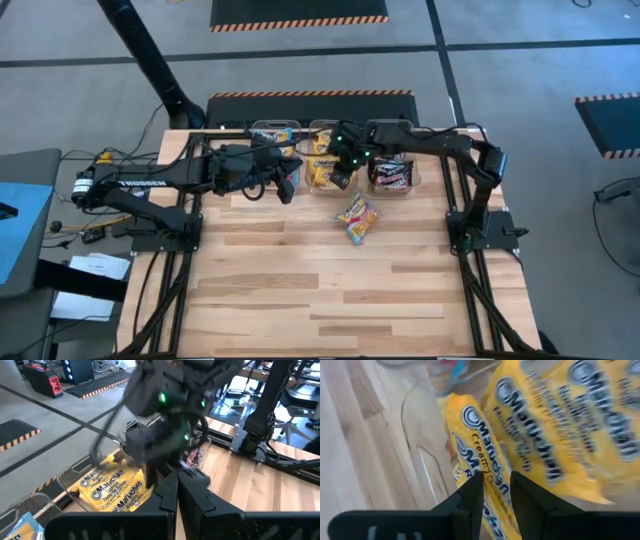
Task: Sort Maruchan noodles
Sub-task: Put the yellow noodle pack into the middle transparent bin, then put the blue noodle pack into the left transparent bin
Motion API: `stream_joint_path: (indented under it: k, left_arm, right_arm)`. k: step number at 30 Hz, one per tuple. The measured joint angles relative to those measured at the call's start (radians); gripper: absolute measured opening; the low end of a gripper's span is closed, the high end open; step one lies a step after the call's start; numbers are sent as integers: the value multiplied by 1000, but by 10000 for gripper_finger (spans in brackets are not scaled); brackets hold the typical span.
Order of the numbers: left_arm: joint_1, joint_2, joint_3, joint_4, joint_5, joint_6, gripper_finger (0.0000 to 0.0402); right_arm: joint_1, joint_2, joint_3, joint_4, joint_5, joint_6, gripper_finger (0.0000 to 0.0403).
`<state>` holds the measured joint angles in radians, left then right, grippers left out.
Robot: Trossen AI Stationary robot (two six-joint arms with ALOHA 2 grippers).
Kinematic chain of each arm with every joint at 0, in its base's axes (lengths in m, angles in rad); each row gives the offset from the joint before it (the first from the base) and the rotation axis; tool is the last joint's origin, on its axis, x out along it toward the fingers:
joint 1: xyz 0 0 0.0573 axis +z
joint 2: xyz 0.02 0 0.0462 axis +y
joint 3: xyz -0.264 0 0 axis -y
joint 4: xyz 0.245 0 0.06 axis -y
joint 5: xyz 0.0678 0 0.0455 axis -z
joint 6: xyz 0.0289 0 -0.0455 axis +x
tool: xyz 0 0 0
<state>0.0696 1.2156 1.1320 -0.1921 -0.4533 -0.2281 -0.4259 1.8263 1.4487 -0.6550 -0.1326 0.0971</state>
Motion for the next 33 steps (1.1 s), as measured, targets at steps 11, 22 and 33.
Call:
stream_joint_path:
  k: [11,22,33]
  left_arm:
    - [0,-27,0,-2,3,0,0]
    - [0,-84,0,-85,2,0,0]
    - [98,-157,0,-201,264,-4,25]
  right_arm:
    - [-30,-97,148,-301,0,-153,121]
    - [63,-131,172,-580,-1,-119,192]
    - [164,-131,135,-615,-86,70,241]
